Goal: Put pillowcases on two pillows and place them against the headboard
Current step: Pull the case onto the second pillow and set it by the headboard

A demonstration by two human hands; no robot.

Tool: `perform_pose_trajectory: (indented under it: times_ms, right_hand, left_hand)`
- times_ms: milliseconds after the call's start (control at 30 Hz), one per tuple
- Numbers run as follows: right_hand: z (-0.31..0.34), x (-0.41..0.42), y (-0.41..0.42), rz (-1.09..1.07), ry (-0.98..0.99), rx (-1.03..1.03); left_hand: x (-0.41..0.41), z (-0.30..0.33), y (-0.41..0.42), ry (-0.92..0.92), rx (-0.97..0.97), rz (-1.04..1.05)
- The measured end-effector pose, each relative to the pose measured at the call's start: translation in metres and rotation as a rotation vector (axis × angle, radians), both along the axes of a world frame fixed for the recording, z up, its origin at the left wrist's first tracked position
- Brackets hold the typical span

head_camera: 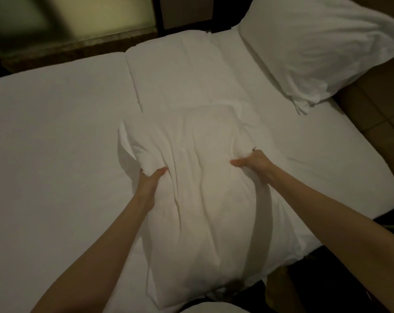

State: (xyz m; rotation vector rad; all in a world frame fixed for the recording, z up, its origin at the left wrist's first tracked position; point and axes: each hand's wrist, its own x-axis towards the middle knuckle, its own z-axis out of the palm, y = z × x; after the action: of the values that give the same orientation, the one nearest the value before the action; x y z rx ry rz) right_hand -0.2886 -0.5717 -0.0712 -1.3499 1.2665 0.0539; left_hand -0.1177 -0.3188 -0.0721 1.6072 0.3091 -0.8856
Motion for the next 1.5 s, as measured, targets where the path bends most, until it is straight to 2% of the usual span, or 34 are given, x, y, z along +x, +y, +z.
perform_pose_trajectory:
  times_ms: [333,733,933,1067,1200,1333,1500]
  right_hand:
    - [0.109,-0.055,-0.058,0.012,-0.209,-0.288]
    - [0.212,-0.207,-0.203,0.16,-0.437,-0.533]
    - [0.251,-0.27,-0.257,0.203,-0.347,-0.734]
    - [0.275,-0.303,-0.283,0.194,-0.314,-0.837]
    - [0.292,-0.32,-0.303,0.121,-0.313,-0.884]
    - [0.296,-0.32,-0.316,0.07,-0.364,-0.921]
    - [0.284,-0.306,-0.331,0.102,-0.216,-1.071]
  left_hand:
    - [-0.035,0.073,-0.061,-0.064,-0.136,0.026]
    - [-0.193,0.116,-0.21,-0.217,-0.287,0.092]
    - [-0.265,0.123,-0.278,-0.23,-0.33,0.051]
    - [-0.289,0.128,-0.322,-0.246,-0.278,-0.115]
    - [-0.301,0.133,-0.353,-0.246,-0.27,-0.299]
    - [-0.303,0.132,-0.375,-0.241,-0.225,-0.388]
    - [-0.281,0.132,-0.404,-0.314,-0.143,-0.454]
